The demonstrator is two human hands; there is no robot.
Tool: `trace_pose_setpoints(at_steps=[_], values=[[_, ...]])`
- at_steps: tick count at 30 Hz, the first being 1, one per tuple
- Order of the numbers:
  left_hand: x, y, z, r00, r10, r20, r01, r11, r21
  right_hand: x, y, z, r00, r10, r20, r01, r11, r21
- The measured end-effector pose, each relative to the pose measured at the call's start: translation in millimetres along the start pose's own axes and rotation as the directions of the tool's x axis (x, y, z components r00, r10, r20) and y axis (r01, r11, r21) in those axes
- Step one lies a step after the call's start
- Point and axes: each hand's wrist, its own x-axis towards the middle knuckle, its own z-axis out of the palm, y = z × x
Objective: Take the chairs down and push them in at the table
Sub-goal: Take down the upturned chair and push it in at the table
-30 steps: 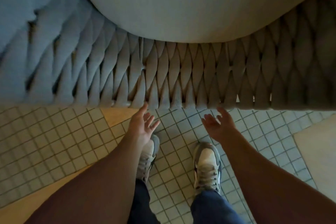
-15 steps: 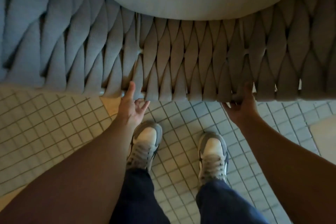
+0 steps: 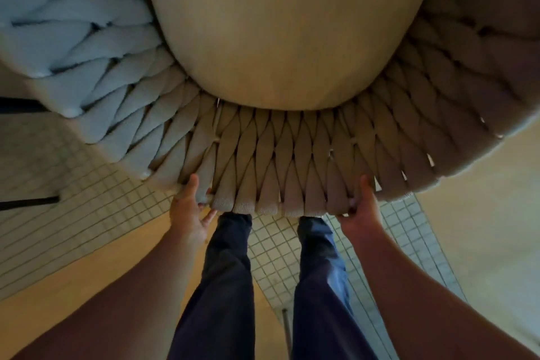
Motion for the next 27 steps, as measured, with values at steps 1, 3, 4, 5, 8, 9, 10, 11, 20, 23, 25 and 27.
trace_pose_setpoints(at_steps=[1, 3, 4, 5, 8, 9, 10, 11, 20, 23, 25, 27], values=[[-15, 7, -2, 0.999, 0.007, -0.033, -0.007, 1.0, -0.002, -17, -3, -2, 1.0, -0.006, -0.011, 0.006, 1.0, -0.003], [-42, 24, 0, 0.996, 0.015, -0.087, -0.017, 1.0, -0.021, -46, -14, -2, 0.998, -0.022, -0.058, 0.024, 0.999, 0.025], [-53, 31, 2, 0.994, 0.023, -0.11, -0.027, 0.999, -0.036, -58, -20, -1, 0.996, -0.034, -0.081, 0.038, 0.998, 0.045], [-63, 39, 5, 0.991, 0.034, -0.133, -0.041, 0.998, -0.052, -68, -26, 2, 0.993, -0.053, -0.104, 0.061, 0.996, 0.071], [-87, 60, 15, 0.973, 0.085, -0.215, -0.101, 0.993, -0.062, -96, -44, 11, 0.97, -0.102, -0.22, 0.126, 0.987, 0.099], [-92, 67, 19, 0.965, 0.103, -0.24, -0.119, 0.991, -0.054, -104, -48, 13, 0.96, -0.109, -0.257, 0.134, 0.988, 0.082], [-97, 74, 22, 0.957, 0.123, -0.262, -0.139, 0.989, -0.047, -110, -52, 16, 0.952, -0.121, -0.283, 0.145, 0.987, 0.067], [-102, 80, 25, 0.95, 0.143, -0.277, -0.161, 0.986, -0.04, -116, -55, 18, 0.945, -0.131, -0.3, 0.156, 0.986, 0.062], [-114, 120, 49, 0.918, 0.281, -0.282, -0.276, 0.959, 0.056, -143, -82, 44, 0.944, -0.086, -0.319, 0.156, 0.967, 0.203], [-116, 136, 62, 0.912, 0.296, -0.283, -0.281, 0.955, 0.095, -148, -98, 58, 0.917, -0.124, -0.378, 0.186, 0.974, 0.131], [-116, 147, 71, 0.91, 0.302, -0.282, -0.28, 0.953, 0.116, -150, -112, 70, 0.917, -0.134, -0.376, 0.188, 0.976, 0.11], [-117, 160, 82, 0.91, 0.308, -0.278, -0.277, 0.95, 0.145, -148, -126, 83, 0.951, -0.115, -0.287, 0.173, 0.967, 0.185]])
